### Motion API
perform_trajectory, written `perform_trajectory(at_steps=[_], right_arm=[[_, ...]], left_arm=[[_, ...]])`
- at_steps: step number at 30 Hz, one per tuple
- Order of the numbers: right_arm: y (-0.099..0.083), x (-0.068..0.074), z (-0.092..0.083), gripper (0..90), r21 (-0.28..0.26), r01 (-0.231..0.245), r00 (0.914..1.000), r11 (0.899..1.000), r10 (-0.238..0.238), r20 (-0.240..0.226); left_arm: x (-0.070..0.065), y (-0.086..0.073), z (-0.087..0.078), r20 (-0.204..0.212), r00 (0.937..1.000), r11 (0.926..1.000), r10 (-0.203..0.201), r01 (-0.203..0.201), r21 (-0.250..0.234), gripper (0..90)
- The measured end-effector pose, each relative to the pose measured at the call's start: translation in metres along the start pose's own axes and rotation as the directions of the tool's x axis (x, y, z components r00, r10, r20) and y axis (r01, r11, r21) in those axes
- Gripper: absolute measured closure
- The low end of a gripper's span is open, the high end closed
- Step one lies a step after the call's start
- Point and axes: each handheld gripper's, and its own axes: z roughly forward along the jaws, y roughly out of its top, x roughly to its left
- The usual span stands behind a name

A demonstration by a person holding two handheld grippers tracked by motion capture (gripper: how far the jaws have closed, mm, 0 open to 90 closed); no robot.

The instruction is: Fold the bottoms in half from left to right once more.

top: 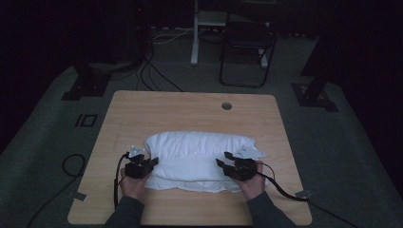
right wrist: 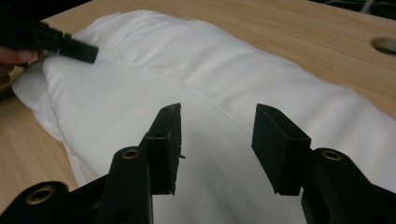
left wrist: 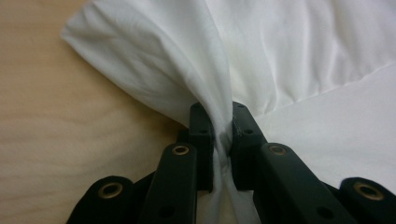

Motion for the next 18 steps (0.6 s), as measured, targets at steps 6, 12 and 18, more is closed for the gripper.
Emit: perform_trajectory(at_steps=[6, 12, 18], right_arm=[[-0.016, 0.013, 0.062, 56.2, 0.207, 0.092, 0.9957, 0.974, -0.089, -0.025], [-0.016, 0.01, 0.071, 60.1, 0.2, 0.046, 0.9973, 0.979, -0.034, -0.065], [-0.016, 0.014, 0.08, 61.5, 0.171, 0.012, 0.9983, 0.985, -0.002, -0.058]], left_arm=[[-0.005, 0.03, -0.025, 0.058, 0.998, 0.9948, 0.027, -0.021, -0.1, 83.3], [-0.02, 0.057, -0.035, 0.082, 0.9943, 0.9854, 0.068, -0.054, -0.161, 83.3], [-0.039, 0.08, -0.038, 0.109, 0.9876, 0.975, 0.113, -0.089, -0.203, 83.5]])
